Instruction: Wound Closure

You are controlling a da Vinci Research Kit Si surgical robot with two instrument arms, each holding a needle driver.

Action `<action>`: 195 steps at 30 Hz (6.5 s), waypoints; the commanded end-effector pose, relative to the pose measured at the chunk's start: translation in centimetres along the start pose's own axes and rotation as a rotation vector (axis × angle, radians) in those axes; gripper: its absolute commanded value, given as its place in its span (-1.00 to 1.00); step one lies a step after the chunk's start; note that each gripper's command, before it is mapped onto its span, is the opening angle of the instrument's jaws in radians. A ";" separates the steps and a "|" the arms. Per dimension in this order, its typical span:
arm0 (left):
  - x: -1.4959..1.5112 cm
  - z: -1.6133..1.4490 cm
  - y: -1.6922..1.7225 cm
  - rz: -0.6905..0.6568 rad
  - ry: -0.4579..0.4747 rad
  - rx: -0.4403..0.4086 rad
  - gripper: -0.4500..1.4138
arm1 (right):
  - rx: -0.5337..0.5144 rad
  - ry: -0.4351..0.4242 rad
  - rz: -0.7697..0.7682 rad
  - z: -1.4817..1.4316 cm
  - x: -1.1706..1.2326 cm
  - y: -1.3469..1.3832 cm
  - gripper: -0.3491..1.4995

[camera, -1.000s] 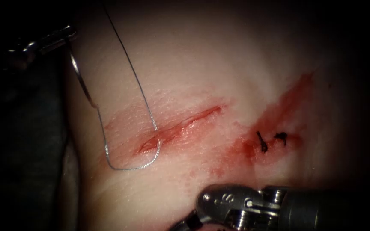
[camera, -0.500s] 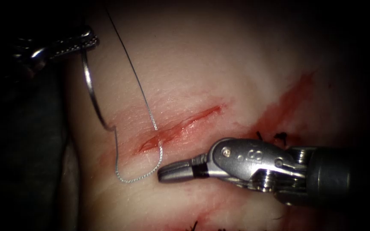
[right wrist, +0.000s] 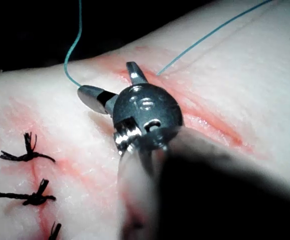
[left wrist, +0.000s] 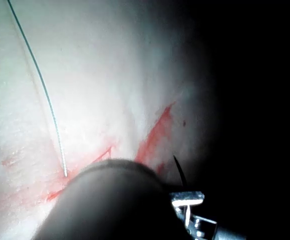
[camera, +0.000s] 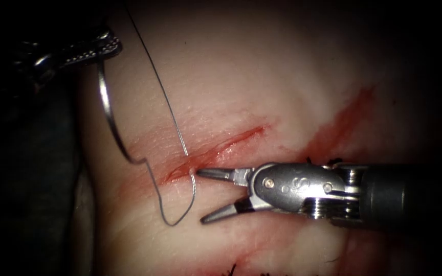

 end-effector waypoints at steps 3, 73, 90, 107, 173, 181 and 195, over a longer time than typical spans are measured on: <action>0.02 0.04 0.01 0.016 -0.006 -0.023 -1.00 | 0.012 -0.072 -0.089 0.10 -0.07 0.05 0.31; -0.09 0.13 -0.27 0.050 -0.089 0.018 -1.00 | 0.080 -0.230 0.072 -0.73 0.68 -0.29 -1.00; -0.20 0.23 -0.38 0.022 -0.174 0.031 -1.00 | -0.059 -0.208 0.143 -1.49 0.90 -0.08 0.40; -0.32 0.17 -0.77 -0.035 -0.311 0.162 -1.00 | -0.376 -0.043 0.719 -0.88 0.46 0.11 -0.20; -0.35 0.22 -0.76 -0.045 -0.322 0.163 -1.00 | -0.687 -0.461 0.846 -2.21 -1.13 0.18 -1.00; -0.35 0.22 -0.76 -0.045 -0.322 0.163 -1.00 | -0.767 -0.539 0.834 -2.51 -1.24 0.20 0.36; -0.37 0.24 -0.81 -0.041 -0.322 0.163 -1.00 | -0.631 -0.428 0.508 -1.53 -0.24 0.20 0.23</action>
